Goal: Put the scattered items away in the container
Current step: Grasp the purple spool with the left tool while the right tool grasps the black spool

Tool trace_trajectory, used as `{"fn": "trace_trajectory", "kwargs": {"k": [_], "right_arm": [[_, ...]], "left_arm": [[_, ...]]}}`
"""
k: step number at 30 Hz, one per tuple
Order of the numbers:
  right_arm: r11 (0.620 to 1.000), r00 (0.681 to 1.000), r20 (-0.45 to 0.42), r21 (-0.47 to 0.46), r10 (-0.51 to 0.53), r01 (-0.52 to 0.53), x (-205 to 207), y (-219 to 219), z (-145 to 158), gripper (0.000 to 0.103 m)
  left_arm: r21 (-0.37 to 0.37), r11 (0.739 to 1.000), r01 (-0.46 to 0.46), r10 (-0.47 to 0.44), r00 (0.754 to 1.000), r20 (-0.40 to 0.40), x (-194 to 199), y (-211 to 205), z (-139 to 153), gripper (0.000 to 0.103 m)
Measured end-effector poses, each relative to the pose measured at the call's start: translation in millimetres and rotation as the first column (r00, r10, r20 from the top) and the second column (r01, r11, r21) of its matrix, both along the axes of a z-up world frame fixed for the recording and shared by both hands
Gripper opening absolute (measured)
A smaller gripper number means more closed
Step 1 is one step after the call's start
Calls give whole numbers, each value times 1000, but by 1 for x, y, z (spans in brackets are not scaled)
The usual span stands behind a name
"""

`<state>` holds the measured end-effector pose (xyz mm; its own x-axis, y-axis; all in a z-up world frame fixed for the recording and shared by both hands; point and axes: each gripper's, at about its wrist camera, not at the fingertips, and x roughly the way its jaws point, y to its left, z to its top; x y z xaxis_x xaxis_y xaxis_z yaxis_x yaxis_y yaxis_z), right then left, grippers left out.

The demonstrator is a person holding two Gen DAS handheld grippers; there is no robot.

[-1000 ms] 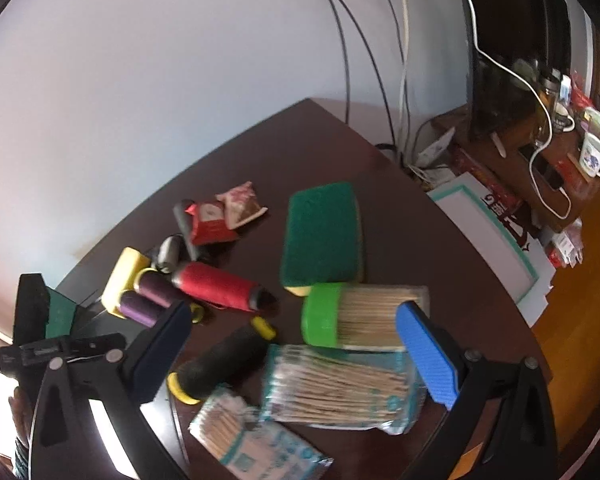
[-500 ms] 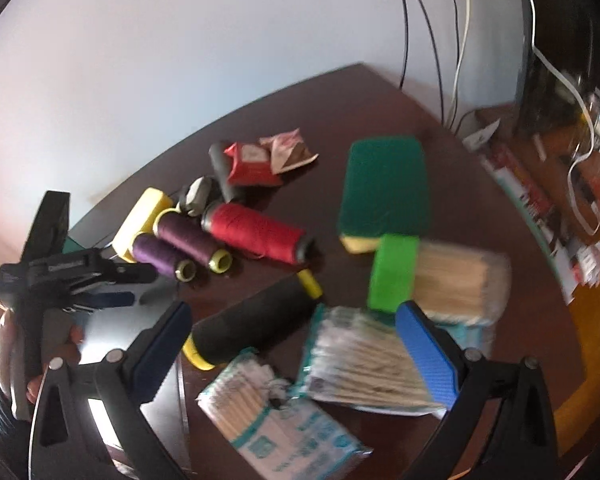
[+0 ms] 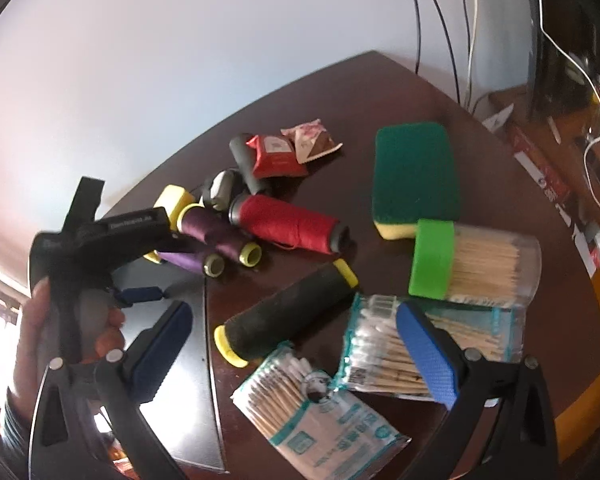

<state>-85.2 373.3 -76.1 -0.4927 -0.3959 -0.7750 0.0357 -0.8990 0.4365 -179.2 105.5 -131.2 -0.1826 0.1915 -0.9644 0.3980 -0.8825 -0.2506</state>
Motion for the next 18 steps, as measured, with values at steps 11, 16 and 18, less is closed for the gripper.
{"fn": "trace_trajectory", "kwargs": {"k": [11,16,18], "right_arm": [[988,986,164,-153,40,-15,-26,-9,-6,103],[976,974,217,-219,70,-22,-32,-18,-17,103],[970,967,242,-242,74,-14,-37,-20,-22,103]], "left_arm": [[-74,997,-16,18,1000,17,-8,-25,2,85],[-60,998,25,-25,1000,6,-12,-29,1,77],[-79,997,21,-21,1000,-6,-12,-32,1,77]]}}
